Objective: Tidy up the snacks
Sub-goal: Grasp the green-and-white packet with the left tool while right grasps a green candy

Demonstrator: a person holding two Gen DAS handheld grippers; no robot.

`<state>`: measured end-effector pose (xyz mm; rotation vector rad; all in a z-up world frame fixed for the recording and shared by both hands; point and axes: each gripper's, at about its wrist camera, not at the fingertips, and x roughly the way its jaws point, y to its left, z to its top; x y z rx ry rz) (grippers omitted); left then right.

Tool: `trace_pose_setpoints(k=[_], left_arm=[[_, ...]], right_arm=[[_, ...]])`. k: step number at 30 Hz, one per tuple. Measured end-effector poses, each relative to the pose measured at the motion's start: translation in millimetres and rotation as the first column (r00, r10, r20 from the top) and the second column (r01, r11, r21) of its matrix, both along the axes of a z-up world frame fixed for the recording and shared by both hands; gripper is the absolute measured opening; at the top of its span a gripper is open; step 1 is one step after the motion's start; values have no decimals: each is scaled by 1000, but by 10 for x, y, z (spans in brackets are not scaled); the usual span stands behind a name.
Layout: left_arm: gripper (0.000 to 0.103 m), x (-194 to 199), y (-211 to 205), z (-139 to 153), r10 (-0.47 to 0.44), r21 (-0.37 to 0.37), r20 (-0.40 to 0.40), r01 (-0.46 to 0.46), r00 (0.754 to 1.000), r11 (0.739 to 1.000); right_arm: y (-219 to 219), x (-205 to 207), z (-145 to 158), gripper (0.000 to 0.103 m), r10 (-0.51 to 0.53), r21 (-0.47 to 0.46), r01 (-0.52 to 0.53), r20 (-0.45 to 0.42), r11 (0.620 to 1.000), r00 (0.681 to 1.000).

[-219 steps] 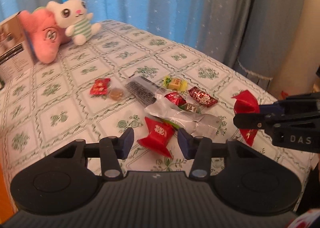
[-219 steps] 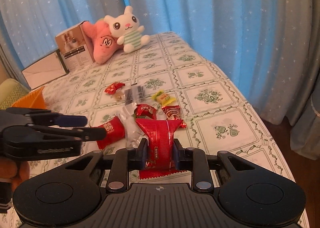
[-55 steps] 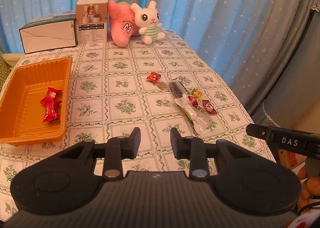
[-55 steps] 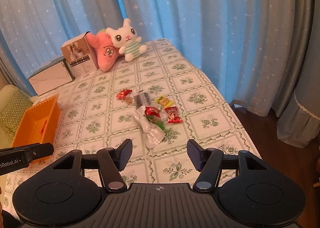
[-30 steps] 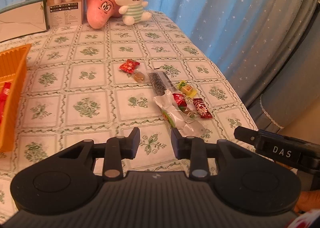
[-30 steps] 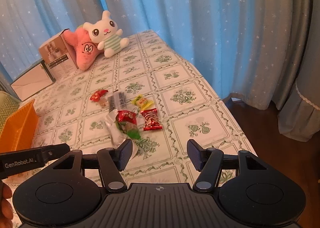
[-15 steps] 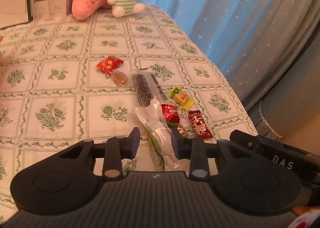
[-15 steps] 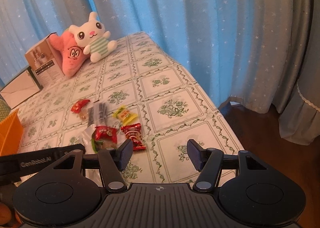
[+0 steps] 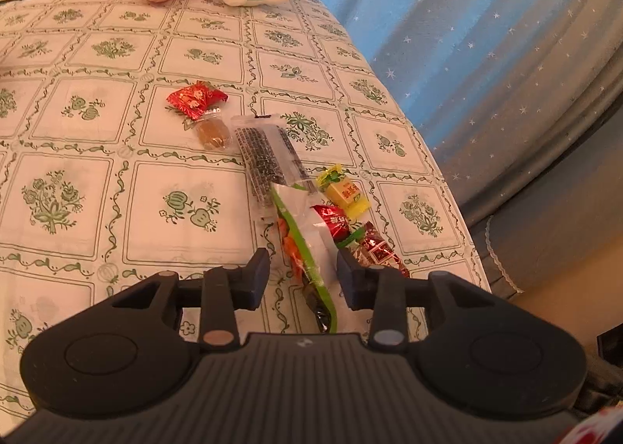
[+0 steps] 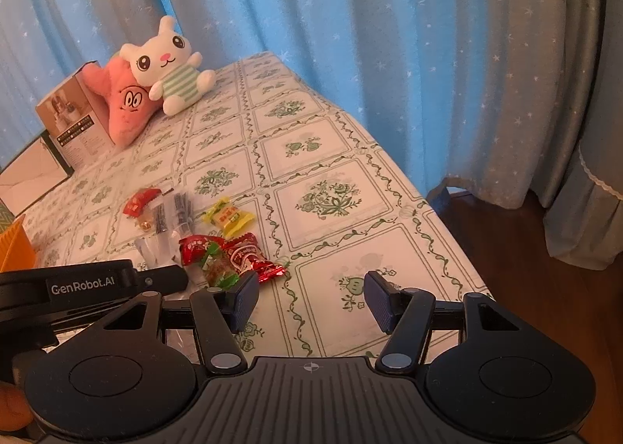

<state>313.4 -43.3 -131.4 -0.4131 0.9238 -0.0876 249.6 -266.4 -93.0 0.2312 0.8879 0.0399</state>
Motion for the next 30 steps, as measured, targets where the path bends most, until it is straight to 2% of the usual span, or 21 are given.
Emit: trace_pose_setpoints(k=[2,5,10,14,17,21,25,30], left_arm=[[37,18,-2,-12,-7,-7,-1,7,1000,1000],[25,24,11,-12,-32,-32,7,33,999,999],[21,-68,125,20,-59,-15,11,59,998,998],[19,-225,317,96,-93,78,-8,94,996,993],[19,-363,478,139,-116,197,-20,117,993,973],[20,-425,602,149,-128,220,2,124,992,968],[28,-416,560,109,-149,233,10,142,989,962],[28,-379,421,67,-196,271,13,186,980,945]], right_arm=[[6,17,-5,61,3,7,-3,2,1000,1000],[9,36,-15,61,4,9,-4,5,1000,1000],[31,52,-31,61,19,4,-19,6,1000,1000],[115,67,-21,61,75,4,-75,25,997,997],[224,89,3,61,139,-4,-139,50,990,989],[392,128,12,61,214,-13,-214,73,977,974],[445,160,-25,60,223,-21,-222,65,975,973],[448,157,-42,60,226,-34,-224,64,974,972]])
